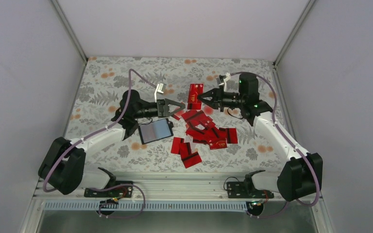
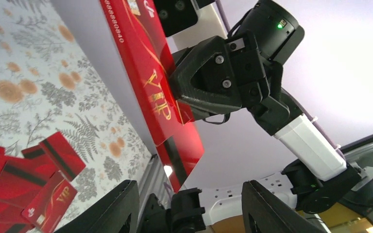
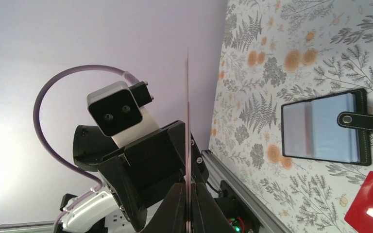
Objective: Put the credit cards into the card holder
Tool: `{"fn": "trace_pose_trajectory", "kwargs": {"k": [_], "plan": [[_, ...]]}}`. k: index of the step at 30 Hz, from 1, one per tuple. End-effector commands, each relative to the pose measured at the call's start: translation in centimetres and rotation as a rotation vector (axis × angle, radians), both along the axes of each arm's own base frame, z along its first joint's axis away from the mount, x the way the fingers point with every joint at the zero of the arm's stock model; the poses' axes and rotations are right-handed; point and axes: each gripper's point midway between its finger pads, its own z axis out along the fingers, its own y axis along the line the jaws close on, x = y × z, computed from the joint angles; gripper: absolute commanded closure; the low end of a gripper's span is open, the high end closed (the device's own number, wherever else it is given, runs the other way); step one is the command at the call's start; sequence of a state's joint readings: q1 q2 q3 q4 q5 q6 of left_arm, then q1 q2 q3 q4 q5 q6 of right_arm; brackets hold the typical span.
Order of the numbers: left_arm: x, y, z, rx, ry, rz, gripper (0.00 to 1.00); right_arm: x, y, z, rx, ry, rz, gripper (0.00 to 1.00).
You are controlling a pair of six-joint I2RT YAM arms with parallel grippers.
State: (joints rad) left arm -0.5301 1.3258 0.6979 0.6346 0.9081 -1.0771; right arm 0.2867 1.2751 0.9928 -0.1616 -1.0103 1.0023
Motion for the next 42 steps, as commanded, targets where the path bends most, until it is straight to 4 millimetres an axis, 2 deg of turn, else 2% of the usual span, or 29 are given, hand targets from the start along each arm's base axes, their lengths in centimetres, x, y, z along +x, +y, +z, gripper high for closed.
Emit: {"fn": "trace_pose_trajectory", "kwargs": {"k": [1, 7, 13, 19, 24, 25, 26, 28, 29, 30, 31, 32, 34, 38, 40, 42], "plan": [[0.0, -0.7, 3.0, -0.068, -0.081, -0.051, 0.47, -0.7, 0.1, 2.8, 0.041, -0.032, 0.026, 0.96], [0.0, -2.2, 2.7, -0.055, -0.056, -0.107, 0.54, -0.7, 0.1, 3.4, 0.047, -0.043, 0.032, 0.96], [0.2, -3.0, 2.4, -0.051, -0.047, -0.108, 0.67, -0.7, 0.1, 3.5, 0.047, -0.047, 0.033, 0.96], [0.7, -2.9, 1.5, -0.033, -0.02, -0.069, 0.97, -0.7, 0.2, 3.4, 0.046, -0.044, 0.032, 0.96], [1.1, -2.9, 0.6, -0.007, 0.017, -0.042, 0.98, -0.7, 0.4, 3.1, 0.039, -0.051, 0.056, 0.96], [1.2, -2.9, 0.3, 0.002, 0.026, -0.039, 0.98, -0.6, 0.4, 2.8, 0.019, -0.056, 0.062, 0.93], [1.3, -2.9, 0.0, 0.016, 0.036, -0.036, 0.98, -0.3, 0.3, 2.4, -0.022, -0.087, 0.063, 0.85], [1.5, -2.8, -1.2, 0.083, 0.065, -0.021, 0.98, 0.0, -0.4, 0.5, -0.129, -0.078, 0.041, 0.52], [1.6, -2.7, -2.1, 0.134, 0.075, -0.01, 0.98, -0.2, -0.8, -0.7, -0.172, -0.062, 0.031, 0.39], [1.5, -2.3, -4.0, 0.221, 0.129, -0.002, 0.98, -0.5, -1.2, -2.0, -0.206, -0.046, 0.023, 0.28], [1.3, -1.9, -5.7, 0.298, 0.145, 0.009, 0.98, -1.0, -1.6, -4.2, -0.23, -0.011, 0.019, 0.21], [1.2, -1.3, -7.4, 0.377, 0.154, 0.023, 0.98, -1.5, -1.8, -6.0, -0.239, 0.016, 0.017, 0.16], [0.7, 0.2, -11.2, 0.523, 0.19, 0.052, 0.98, -2.5, -2.2, -10.2, -0.254, 0.097, 0.011, 0.12], [0.0, 4.1, -18.1, 0.811, 0.267, 0.145, 0.98, -3.7, -3.6, -17.8, -0.37, 0.233, -0.026, 0.12], [0.0, 5.2, -19.4, 0.894, 0.274, 0.176, 0.98, -3.7, -4.4, -19.7, -0.437, 0.254, -0.042, 0.13], [0.1, 5.6, -19.5, 0.912, 0.268, 0.193, 0.98, -3.5, -4.7, -20.3, -0.473, 0.252, -0.041, 0.13]]}}
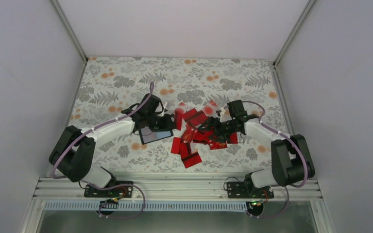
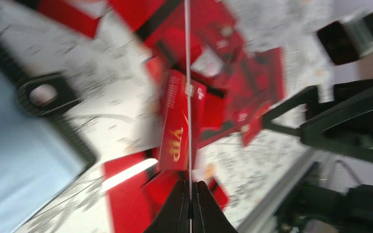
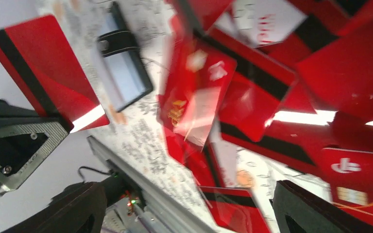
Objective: Put the credit cards into the card holder
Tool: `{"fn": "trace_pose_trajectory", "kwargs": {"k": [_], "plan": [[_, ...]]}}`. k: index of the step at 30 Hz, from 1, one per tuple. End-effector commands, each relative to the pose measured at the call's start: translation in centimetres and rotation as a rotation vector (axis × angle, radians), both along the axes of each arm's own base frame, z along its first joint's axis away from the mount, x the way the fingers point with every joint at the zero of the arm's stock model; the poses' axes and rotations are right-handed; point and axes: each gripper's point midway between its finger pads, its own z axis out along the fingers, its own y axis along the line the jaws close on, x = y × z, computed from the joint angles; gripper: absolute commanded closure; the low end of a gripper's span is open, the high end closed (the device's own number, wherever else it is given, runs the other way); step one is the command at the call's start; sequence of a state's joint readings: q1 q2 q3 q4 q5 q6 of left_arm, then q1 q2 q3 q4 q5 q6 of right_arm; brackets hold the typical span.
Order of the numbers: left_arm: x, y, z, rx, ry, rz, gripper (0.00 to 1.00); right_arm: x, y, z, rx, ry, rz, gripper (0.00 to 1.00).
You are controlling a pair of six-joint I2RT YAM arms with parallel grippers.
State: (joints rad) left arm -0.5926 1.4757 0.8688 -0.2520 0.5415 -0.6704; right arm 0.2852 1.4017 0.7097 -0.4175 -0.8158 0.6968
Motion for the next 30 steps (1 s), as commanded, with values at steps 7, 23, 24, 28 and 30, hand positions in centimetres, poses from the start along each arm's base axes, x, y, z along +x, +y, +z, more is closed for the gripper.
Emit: {"fn": "trace_pose_trajectory", "kwargs": {"k": [7, 23, 24, 28, 30], "plan": [[-0.4, 2.1, 1.8, 0.081, -0.078, 0.031, 0.98, 2.9, 1.2, 4.0, 0.057, -0.231, 0.1, 0.15], [-0.8, 1.6, 20.9, -0.463, -0.352, -0.005, 0.97, 4.6, 7.0, 23.2, 0.473, -0.547, 0.294, 0.15], [-0.3, 2.4, 20.5, -0.419, -0.347, 0.04, 0.98, 4.9, 7.3, 23.3, 0.464, -0.547, 0.29, 0.16], [0.5, 7.0, 15.2, -0.177, -0.227, 0.227, 0.98, 5.8, 9.0, 20.3, 0.371, -0.488, 0.298, 0.2], [-0.6, 8.8, 12.9, -0.118, -0.185, 0.281, 0.98, 5.4, 10.3, 17.7, 0.322, -0.439, 0.328, 0.23]]}}
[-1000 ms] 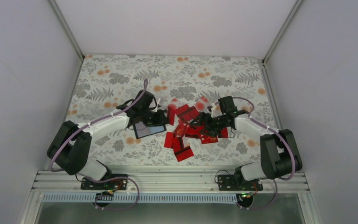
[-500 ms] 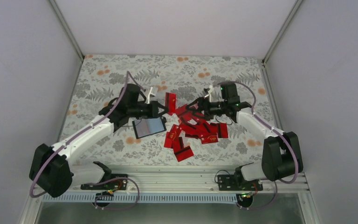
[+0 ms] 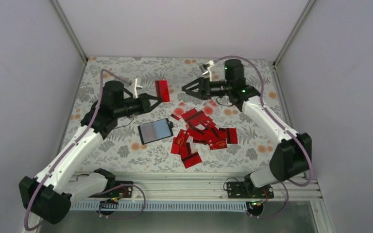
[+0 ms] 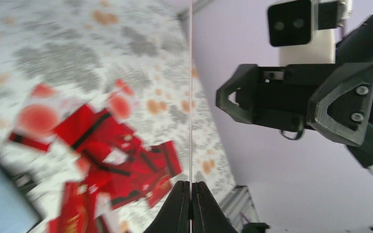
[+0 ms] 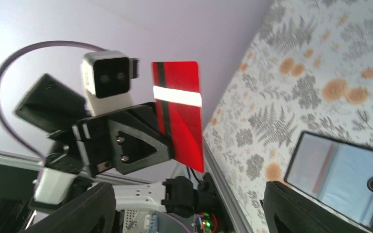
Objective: Put the credit cards into the card holder
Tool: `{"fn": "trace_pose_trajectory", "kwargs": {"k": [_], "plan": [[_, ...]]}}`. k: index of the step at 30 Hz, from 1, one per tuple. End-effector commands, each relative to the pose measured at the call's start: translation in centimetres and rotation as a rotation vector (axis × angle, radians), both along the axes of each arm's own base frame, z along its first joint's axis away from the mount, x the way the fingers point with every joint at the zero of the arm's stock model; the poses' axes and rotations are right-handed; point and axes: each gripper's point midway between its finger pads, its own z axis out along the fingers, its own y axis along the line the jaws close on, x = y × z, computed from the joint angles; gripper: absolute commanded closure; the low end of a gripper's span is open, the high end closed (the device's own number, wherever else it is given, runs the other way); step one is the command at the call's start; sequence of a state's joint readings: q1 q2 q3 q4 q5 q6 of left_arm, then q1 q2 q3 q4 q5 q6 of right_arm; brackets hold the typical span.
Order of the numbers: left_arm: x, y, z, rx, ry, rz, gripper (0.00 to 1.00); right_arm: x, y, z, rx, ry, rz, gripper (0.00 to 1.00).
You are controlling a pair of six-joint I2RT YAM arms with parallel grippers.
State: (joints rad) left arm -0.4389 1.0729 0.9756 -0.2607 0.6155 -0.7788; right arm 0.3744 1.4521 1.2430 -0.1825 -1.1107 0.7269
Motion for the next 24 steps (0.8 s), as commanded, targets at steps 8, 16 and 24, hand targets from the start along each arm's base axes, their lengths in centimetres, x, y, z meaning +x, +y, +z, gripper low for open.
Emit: {"fn": "trace_pose_trajectory", "kwargs": {"k": [8, 16, 24], "plan": [[-5.0, 7.2, -13.4, 0.283, 0.296, 0.176, 0.98, -2.9, 7.5, -15.3, -0.343, 0.207, 0.122, 0.27], [-6.1, 8.2, -20.1, 0.316, 0.467, 0.183, 0.98, -5.4, 9.6, -22.9, -0.492, 0.306, 0.189, 0.37], [-6.0, 7.7, -22.3, 0.294, 0.511, 0.146, 0.98, -6.1, 9.4, -26.4, -0.544, 0.385, 0.181, 0.44]]}}
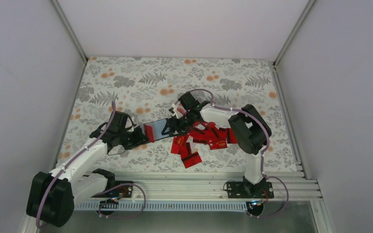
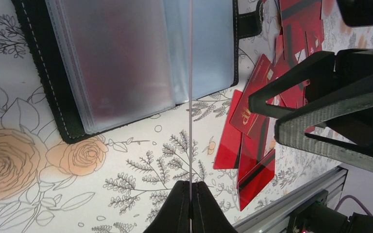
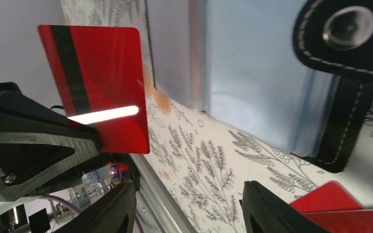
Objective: Put the credit cards into the card holder
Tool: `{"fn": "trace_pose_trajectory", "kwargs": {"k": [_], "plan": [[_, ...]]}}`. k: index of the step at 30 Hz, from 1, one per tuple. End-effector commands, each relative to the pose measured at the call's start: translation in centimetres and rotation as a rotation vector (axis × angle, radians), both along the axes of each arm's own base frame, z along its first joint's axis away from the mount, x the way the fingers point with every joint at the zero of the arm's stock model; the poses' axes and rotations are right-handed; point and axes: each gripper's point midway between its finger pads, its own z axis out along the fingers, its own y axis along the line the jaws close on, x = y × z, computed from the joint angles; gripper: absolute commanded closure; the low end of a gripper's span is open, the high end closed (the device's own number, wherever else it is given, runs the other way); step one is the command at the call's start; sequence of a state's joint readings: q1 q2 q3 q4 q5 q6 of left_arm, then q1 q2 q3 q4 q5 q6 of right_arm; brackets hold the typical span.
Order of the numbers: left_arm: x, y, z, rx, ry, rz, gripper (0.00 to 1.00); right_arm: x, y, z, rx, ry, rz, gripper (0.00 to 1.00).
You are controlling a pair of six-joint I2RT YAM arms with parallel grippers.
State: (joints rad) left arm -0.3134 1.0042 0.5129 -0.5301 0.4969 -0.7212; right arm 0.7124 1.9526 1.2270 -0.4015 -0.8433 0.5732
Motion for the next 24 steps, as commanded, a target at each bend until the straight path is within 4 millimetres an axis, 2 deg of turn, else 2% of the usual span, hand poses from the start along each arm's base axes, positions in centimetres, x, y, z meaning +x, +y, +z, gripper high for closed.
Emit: {"fn": "trace_pose_trajectory", "kwargs": {"k": [1, 7, 13, 24], "plan": [[1.0, -0.8, -0.1, -0.066, -0.036, -0.034, 0.98, 0.0, 0.3, -0.9, -0.015, -0.006, 0.0, 0.44], [2.0, -1.4, -1.2, -0.141, -0.033, -0.083, 0.97, -0.2, 0.0, -1.7, -0.025, 0.012, -0.001, 0.45], [2.7, -1.2, -1.1, -0.143, -0.046, -0.118, 0.98, 0.2, -0.5, -1.9, -0.031, 0.016, -0.016, 0.45], [2.2, -0.8, -2.3, -0.167, -0.006, -0.139, 0.98, 0.2, -0.6, -2.7, -0.025, 0.044, -0.022, 0.45]]}}
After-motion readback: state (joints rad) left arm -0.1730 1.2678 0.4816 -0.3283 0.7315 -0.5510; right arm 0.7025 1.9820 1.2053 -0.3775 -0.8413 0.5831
